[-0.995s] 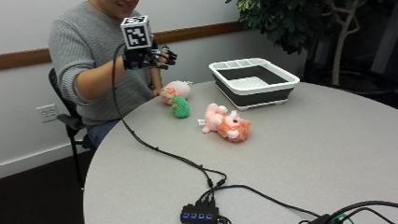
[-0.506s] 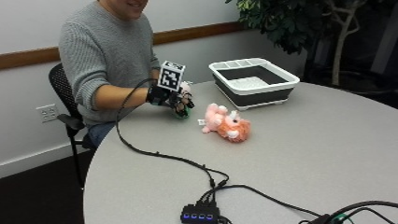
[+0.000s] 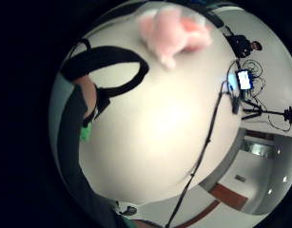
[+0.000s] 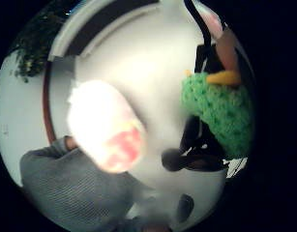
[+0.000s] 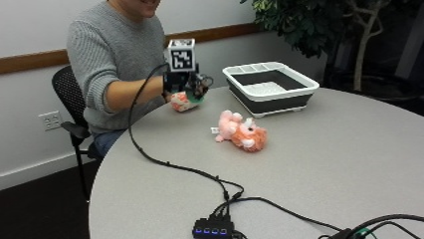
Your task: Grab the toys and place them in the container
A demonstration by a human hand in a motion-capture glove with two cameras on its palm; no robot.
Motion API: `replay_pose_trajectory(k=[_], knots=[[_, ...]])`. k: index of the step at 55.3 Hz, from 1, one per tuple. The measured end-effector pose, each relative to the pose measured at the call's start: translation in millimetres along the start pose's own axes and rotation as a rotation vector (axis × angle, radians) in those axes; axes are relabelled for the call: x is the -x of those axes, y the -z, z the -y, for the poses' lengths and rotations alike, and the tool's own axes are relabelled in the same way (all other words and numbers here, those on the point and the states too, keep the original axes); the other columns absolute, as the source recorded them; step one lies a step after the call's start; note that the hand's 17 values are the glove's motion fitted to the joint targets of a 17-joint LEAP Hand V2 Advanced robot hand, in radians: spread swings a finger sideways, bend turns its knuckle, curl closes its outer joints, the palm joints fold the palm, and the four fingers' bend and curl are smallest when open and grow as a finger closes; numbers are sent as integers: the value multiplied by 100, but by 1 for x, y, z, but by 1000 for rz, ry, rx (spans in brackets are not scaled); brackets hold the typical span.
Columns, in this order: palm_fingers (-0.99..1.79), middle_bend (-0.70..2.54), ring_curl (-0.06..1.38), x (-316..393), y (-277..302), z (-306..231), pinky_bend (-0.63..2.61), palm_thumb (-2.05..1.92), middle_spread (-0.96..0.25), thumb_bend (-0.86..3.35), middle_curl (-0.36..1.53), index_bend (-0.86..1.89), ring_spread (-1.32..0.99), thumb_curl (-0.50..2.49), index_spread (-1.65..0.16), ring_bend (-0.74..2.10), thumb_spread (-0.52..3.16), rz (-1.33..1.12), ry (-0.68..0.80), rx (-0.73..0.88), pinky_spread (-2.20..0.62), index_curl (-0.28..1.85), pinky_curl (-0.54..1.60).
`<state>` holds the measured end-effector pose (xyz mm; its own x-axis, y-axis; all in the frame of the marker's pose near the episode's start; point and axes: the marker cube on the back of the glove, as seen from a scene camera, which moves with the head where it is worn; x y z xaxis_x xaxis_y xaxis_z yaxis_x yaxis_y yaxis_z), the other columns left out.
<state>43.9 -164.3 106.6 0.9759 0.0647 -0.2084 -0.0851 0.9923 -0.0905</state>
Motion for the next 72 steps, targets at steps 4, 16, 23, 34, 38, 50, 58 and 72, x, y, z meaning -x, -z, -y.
replay_pose_trajectory(k=[4,16,23,34,38,50,58,72], knots=[[86,39,41,-16,56,15,86,49,-25,18,38,19,-37,45,-37,106,146,-11,-28,-111,-39,38,37],[89,42,44,1,144,43,83,58,-27,15,44,21,-38,58,-37,106,124,103,75,-211,-43,45,40],[88,41,45,48,132,106,82,60,-28,12,46,22,-38,63,-38,105,115,-52,54,-227,-43,50,41],[79,37,47,150,123,192,86,59,-29,9,50,15,-38,69,-39,108,110,184,290,-151,-45,54,44],[75,37,48,164,116,206,88,59,-29,8,52,12,-37,70,-40,110,111,187,300,-137,-45,53,45],[66,38,50,167,81,216,96,59,-30,6,57,10,-36,73,-40,116,115,173,282,-55,-44,49,47],[36,30,51,166,37,208,109,44,-29,0,57,1,-34,66,-38,117,131,91,260,143,-42,39,50],[-23,16,31,157,27,188,108,11,-22,-4,46,13,-18,47,-35,58,133,124,245,136,-9,34,45]])
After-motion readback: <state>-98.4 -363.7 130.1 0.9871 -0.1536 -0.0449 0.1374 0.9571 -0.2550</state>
